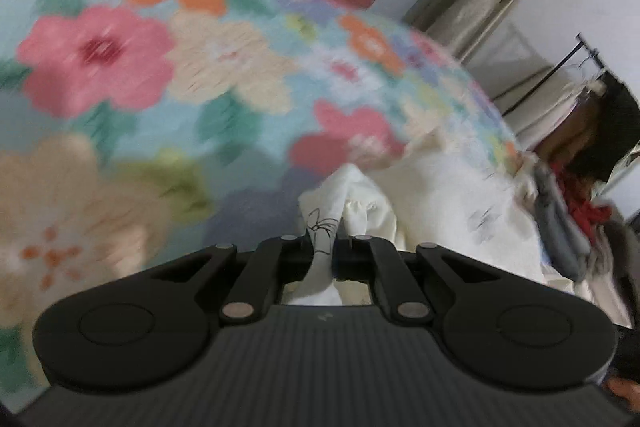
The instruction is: Fold clothes
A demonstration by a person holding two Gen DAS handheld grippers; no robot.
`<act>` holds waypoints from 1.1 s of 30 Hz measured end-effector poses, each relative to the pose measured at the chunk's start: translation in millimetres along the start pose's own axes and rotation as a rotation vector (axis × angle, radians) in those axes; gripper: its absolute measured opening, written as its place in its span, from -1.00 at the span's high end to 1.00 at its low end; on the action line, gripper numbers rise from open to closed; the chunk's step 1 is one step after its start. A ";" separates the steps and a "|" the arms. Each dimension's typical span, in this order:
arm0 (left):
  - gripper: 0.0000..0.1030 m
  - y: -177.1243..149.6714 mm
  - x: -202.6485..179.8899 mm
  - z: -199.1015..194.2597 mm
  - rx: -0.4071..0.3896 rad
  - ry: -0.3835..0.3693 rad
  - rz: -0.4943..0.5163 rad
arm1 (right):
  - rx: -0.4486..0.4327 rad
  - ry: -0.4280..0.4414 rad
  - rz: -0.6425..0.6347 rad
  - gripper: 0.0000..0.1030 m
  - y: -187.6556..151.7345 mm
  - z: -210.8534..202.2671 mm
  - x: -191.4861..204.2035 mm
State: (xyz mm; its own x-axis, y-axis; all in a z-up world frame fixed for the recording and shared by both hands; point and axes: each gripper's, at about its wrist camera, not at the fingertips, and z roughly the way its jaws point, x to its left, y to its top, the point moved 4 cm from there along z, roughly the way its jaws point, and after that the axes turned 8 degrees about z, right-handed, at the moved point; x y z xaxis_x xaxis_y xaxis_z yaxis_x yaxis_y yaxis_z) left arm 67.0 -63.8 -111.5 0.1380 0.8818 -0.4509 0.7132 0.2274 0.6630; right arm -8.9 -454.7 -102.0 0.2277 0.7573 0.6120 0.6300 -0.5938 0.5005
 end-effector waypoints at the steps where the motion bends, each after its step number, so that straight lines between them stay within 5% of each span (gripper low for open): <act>1: 0.92 8.3 -15.1 5.6 -0.018 0.002 0.037 | -0.032 -0.018 -0.021 0.84 9.8 -9.4 5.9; 4: 0.92 50.8 -75.5 21.3 -0.054 -0.058 0.138 | -0.164 -0.068 -0.076 0.87 53.6 -51.3 25.1; 6: 0.92 89.6 -116.9 10.5 -0.136 -0.129 0.167 | -0.343 -0.053 -0.081 0.87 83.2 -101.7 42.2; 10: 0.92 144.8 -194.1 -63.7 -0.389 -0.345 0.246 | -0.714 -0.042 -0.203 0.87 95.9 -223.1 82.4; 12: 0.92 148.9 -217.5 -97.3 -0.456 -0.431 0.284 | -0.814 -0.043 -0.214 0.87 83.9 -271.9 83.5; 16: 0.92 108.9 -214.2 -88.0 -0.311 -0.437 0.298 | -0.755 -0.125 -0.139 0.85 36.8 -300.2 46.2; 19: 0.92 56.9 -168.8 -51.1 -0.160 -0.416 0.193 | -0.603 -0.211 -0.039 0.84 -21.2 -273.2 -1.7; 25: 0.92 -48.2 -65.9 51.1 0.249 -0.156 0.087 | -0.227 -0.361 0.094 0.84 -132.7 -169.5 -81.2; 29: 0.92 -36.7 -60.6 72.1 0.217 -0.173 0.019 | -0.280 -0.365 0.121 0.84 -129.3 -162.6 -78.5; 33: 0.92 -27.5 -78.6 35.8 0.114 -0.276 0.047 | -0.405 -0.430 -0.185 0.84 -107.6 -190.0 -24.8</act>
State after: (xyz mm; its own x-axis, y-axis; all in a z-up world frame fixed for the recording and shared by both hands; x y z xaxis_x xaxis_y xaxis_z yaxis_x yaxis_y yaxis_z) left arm 61.2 -154.2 -115.6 0.3432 0.7411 -0.5770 0.7720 0.1274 0.6227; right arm -223.4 -461.2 -54.7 0.4738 0.8490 0.2339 0.3744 -0.4346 0.8191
